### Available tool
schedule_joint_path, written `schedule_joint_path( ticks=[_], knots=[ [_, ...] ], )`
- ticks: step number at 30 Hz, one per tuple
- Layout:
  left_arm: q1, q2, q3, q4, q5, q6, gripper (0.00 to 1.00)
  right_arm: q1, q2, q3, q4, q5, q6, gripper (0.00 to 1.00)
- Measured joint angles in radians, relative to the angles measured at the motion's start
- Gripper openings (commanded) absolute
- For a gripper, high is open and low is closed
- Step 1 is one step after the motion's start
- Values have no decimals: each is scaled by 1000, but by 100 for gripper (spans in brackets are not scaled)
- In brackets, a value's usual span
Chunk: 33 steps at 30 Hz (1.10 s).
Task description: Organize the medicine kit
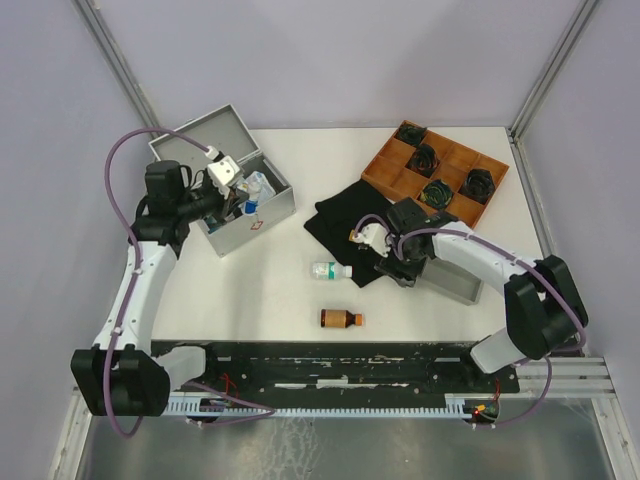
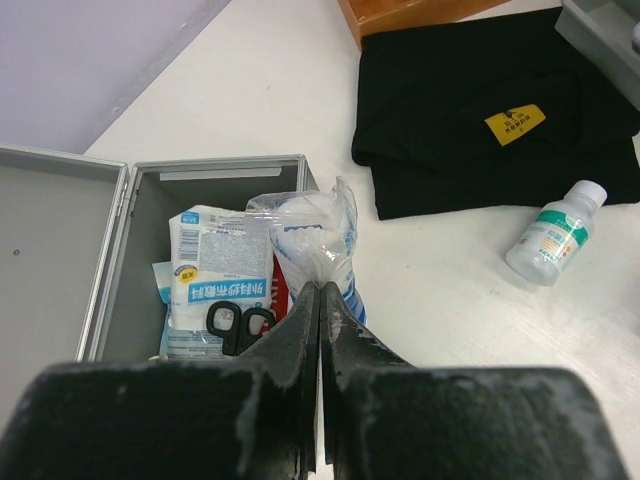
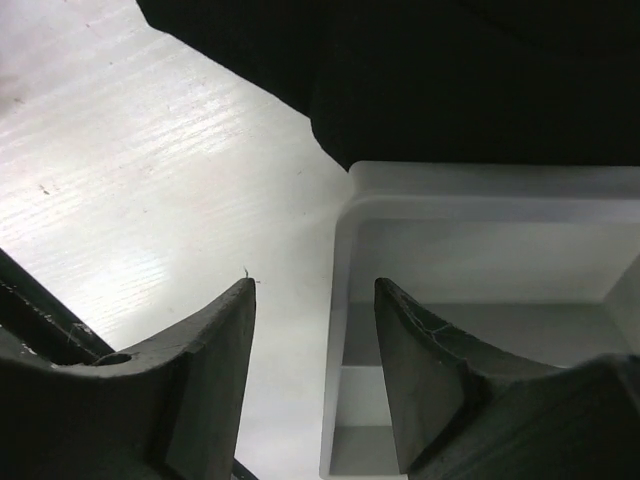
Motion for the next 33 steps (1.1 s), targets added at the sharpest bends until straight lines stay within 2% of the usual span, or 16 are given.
schedule_joint_path(
  ticks=[8, 12, 24, 33],
  knots=[
    [-5, -40, -14, 0, 1, 0, 3, 70, 29, -38, 35, 73, -15, 22],
    [-5, -59, -24, 0, 4, -8, 3, 132, 13, -58, 36, 93, 6, 14],
    [-8, -87, -27, 0, 3, -14, 3, 376, -10, -71, 1, 115, 58, 6],
    [-9, -88, -27, 0, -2, -23, 3, 572, 79, -68, -8, 143, 45, 3]
  ],
)
